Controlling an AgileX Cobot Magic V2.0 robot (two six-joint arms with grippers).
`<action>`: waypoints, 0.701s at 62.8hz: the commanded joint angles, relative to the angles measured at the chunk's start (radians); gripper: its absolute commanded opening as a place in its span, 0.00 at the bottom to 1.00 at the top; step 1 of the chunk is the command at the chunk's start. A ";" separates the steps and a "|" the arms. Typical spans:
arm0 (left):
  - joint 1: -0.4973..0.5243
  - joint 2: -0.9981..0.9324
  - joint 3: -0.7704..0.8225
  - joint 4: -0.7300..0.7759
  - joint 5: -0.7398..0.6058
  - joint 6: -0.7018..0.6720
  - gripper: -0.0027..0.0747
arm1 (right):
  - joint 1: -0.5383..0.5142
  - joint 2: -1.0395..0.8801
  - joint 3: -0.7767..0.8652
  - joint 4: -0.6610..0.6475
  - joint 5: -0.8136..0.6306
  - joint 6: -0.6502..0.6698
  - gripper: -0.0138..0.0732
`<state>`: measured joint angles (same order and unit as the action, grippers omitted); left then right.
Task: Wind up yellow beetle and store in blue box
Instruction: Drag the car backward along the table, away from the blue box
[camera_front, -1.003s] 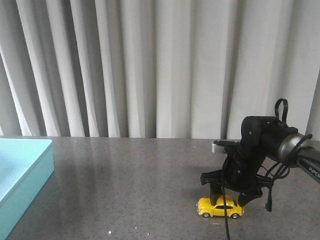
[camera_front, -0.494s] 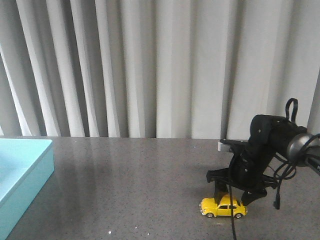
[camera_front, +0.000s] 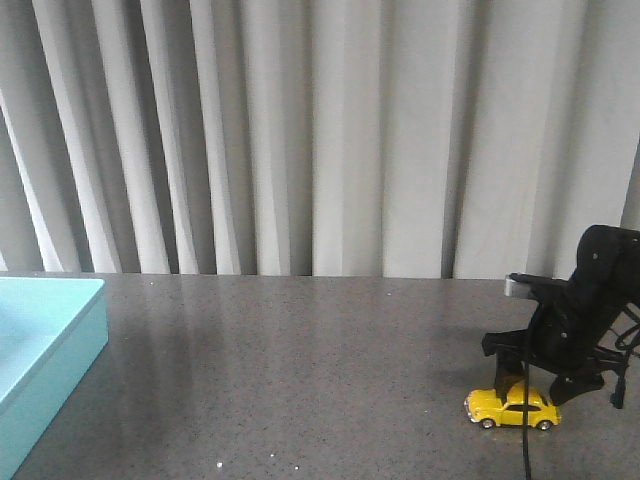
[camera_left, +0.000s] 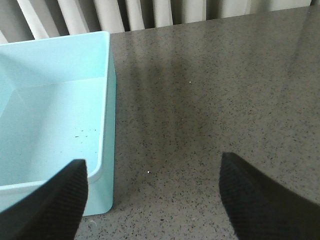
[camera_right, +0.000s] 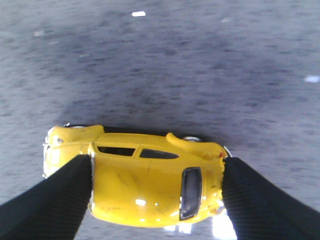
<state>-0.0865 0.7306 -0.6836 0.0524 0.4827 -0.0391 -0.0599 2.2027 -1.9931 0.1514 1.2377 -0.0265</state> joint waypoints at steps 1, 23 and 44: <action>-0.006 0.001 -0.024 -0.005 -0.074 -0.011 0.73 | -0.042 -0.056 -0.027 -0.001 0.048 -0.017 0.76; -0.006 0.001 -0.024 -0.005 -0.074 -0.011 0.73 | -0.145 -0.056 -0.027 -0.005 0.048 -0.073 0.76; -0.006 0.001 -0.024 -0.005 -0.074 -0.011 0.73 | -0.184 -0.009 -0.025 0.007 0.048 -0.127 0.76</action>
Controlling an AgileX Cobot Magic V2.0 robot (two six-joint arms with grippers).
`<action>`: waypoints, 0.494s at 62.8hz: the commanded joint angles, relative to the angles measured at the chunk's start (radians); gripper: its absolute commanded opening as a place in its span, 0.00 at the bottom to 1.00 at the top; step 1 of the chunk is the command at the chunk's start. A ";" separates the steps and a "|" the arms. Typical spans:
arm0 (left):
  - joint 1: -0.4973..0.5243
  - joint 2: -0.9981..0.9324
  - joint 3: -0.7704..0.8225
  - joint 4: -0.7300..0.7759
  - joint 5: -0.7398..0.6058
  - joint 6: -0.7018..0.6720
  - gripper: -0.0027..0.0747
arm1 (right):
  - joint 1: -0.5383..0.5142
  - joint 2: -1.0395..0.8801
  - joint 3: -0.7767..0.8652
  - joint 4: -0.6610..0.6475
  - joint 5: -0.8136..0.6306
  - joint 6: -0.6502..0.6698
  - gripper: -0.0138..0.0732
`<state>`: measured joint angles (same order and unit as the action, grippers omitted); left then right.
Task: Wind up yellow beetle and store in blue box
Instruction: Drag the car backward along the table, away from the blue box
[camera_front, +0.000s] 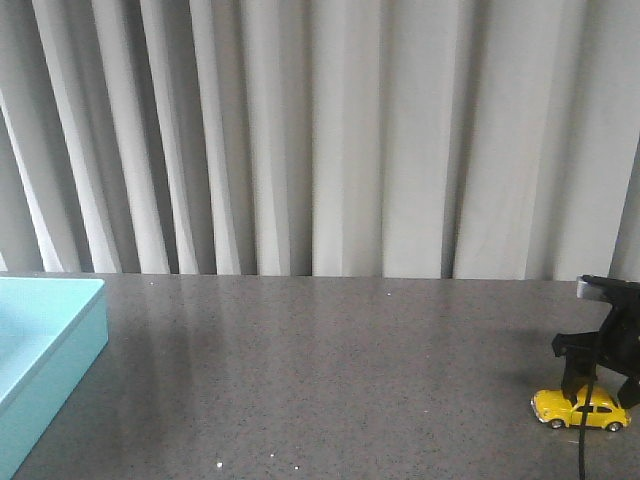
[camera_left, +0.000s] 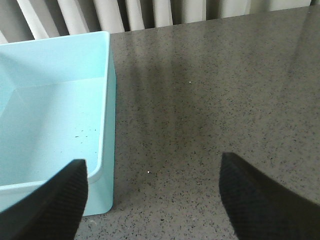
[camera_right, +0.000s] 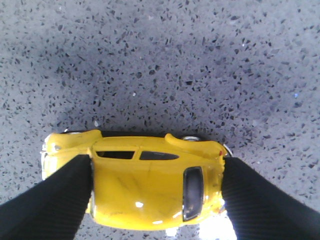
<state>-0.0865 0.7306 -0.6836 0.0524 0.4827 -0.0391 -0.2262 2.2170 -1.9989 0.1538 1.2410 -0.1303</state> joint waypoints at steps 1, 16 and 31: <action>-0.006 0.001 -0.024 -0.005 -0.075 -0.011 0.73 | -0.020 -0.020 -0.020 0.004 0.045 -0.024 0.76; -0.006 0.001 -0.024 -0.005 -0.074 -0.011 0.73 | -0.070 0.015 -0.020 0.014 0.045 -0.049 0.76; -0.006 0.001 -0.024 -0.005 -0.074 -0.011 0.73 | -0.133 0.015 -0.020 -0.007 0.036 -0.087 0.76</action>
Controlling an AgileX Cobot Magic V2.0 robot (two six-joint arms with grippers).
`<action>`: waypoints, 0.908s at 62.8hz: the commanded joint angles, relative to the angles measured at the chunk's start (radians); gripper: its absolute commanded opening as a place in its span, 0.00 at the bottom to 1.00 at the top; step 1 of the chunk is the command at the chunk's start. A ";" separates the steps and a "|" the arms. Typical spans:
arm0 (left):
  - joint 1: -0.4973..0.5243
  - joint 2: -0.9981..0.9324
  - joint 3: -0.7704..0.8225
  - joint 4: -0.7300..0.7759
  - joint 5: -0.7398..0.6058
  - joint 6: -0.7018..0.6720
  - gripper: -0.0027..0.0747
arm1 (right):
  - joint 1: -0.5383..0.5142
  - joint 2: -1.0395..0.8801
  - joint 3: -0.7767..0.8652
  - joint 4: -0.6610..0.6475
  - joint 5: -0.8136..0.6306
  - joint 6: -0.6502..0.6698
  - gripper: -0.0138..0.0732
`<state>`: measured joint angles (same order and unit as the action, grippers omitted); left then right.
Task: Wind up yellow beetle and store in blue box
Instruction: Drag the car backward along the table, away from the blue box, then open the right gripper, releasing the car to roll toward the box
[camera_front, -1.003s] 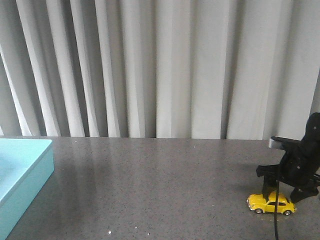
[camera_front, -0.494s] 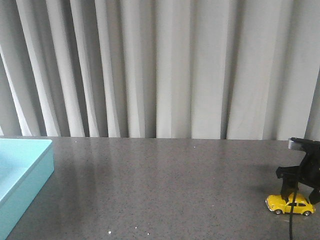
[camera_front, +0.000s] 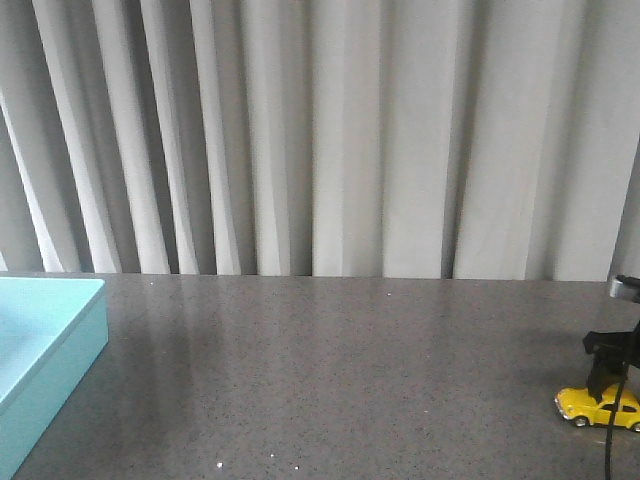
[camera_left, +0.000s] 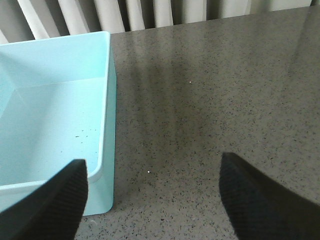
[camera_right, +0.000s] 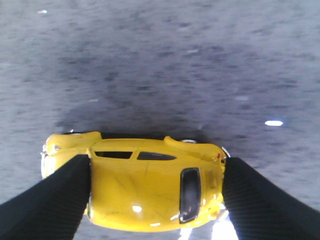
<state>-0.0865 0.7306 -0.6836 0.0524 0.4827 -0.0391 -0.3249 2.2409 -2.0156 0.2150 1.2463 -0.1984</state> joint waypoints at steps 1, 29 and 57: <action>-0.006 0.001 -0.024 -0.005 -0.074 -0.011 0.73 | -0.041 -0.009 -0.003 -0.071 0.029 -0.020 0.76; -0.006 0.001 -0.024 -0.005 -0.074 -0.011 0.73 | -0.138 -0.009 -0.003 -0.079 -0.001 -0.140 0.76; -0.006 0.001 -0.024 -0.005 -0.074 -0.011 0.73 | -0.143 -0.185 -0.006 0.060 -0.002 -0.211 0.76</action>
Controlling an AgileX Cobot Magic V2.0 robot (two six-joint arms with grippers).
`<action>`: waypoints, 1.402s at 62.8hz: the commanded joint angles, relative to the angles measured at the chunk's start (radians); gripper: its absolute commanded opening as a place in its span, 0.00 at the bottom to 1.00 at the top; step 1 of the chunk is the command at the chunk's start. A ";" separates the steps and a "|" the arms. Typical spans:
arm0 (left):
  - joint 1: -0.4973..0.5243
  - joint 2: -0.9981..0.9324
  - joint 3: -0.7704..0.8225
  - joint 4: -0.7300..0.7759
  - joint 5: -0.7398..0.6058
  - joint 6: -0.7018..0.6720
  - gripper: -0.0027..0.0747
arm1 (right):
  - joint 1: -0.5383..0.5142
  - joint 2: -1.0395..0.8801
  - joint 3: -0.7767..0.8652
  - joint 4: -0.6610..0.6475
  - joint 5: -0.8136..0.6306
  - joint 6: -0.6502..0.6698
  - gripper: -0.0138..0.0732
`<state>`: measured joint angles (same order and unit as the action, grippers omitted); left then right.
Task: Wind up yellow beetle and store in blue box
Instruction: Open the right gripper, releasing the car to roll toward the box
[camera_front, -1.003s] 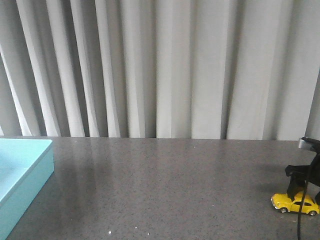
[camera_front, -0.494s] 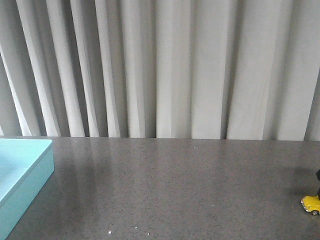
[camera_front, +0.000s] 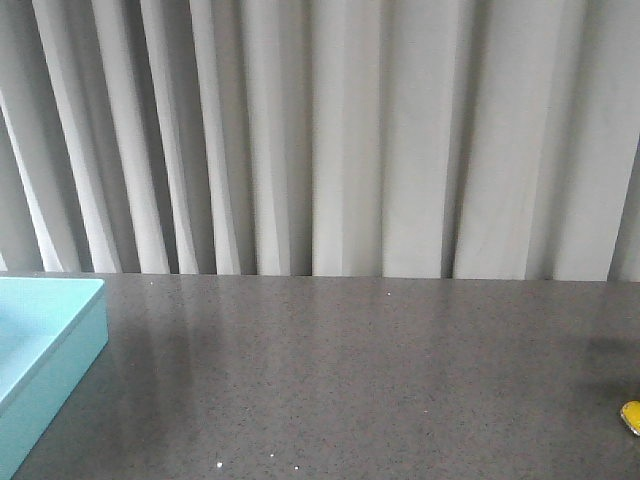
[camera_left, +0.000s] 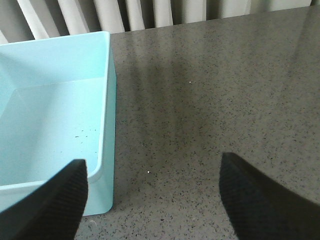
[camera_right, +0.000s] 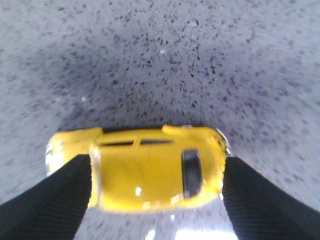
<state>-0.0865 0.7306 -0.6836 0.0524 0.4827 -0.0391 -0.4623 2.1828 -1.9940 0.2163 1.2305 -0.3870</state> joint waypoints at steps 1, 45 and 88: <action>-0.006 0.001 -0.024 -0.005 -0.074 -0.011 0.73 | -0.005 -0.143 -0.027 0.073 0.016 -0.029 0.76; -0.006 0.001 -0.024 -0.005 -0.074 -0.011 0.73 | 0.441 -0.687 0.299 -0.188 -0.180 0.238 0.76; -0.006 0.001 -0.024 -0.005 -0.074 -0.011 0.73 | 0.517 -1.349 1.326 -0.207 -0.663 0.339 0.76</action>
<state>-0.0865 0.7306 -0.6836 0.0524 0.4827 -0.0391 0.0567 0.8796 -0.6838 0.0074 0.6604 -0.0491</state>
